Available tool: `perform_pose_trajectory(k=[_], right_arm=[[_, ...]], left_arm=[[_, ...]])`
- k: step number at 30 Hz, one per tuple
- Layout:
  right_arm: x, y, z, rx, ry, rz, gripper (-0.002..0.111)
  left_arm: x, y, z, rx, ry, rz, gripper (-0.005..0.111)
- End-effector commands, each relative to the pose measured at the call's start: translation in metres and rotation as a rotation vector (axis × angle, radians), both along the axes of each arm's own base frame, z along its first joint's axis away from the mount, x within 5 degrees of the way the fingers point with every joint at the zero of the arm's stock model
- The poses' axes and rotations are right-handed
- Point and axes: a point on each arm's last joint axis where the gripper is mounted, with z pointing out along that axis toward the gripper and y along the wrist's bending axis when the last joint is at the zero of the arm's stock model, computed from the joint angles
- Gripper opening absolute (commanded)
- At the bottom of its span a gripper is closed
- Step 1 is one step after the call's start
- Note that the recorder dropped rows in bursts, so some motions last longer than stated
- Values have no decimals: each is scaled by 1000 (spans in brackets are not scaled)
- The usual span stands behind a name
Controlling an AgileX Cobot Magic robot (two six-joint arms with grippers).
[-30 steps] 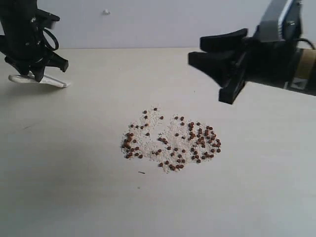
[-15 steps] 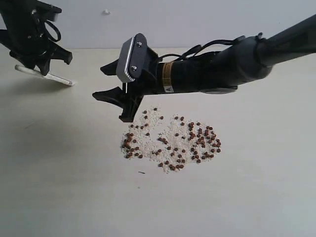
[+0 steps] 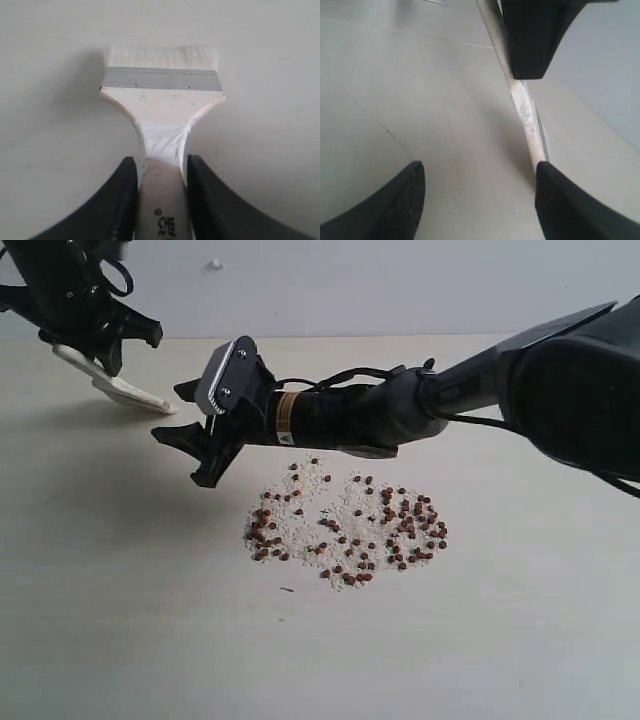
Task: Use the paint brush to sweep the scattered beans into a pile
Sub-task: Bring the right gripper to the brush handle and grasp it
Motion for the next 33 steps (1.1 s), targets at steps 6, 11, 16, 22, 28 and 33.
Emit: perform_pose_trajectory(k=[6, 11, 16, 22, 28, 33], right_arm=[[11, 32, 5, 114, -27, -19, 60], [18, 39, -3, 157, 11, -43, 60], [23, 38, -14, 171, 44, -96, 60], [24, 38, -15, 159, 35, -102, 59], [24, 37, -15, 166, 39, -110, 59], [27, 36, -13, 196, 59, -143, 54]], left_arm=[[-2, -3, 8, -57, 4, -8, 0], [-2, -8, 8, -107, 10, -29, 0], [-4, -12, 8, -147, 25, -31, 0], [-7, -17, 8, -206, 59, -50, 0], [-9, -20, 8, -235, 75, -49, 0], [-9, -21, 8, -233, 76, -60, 0]])
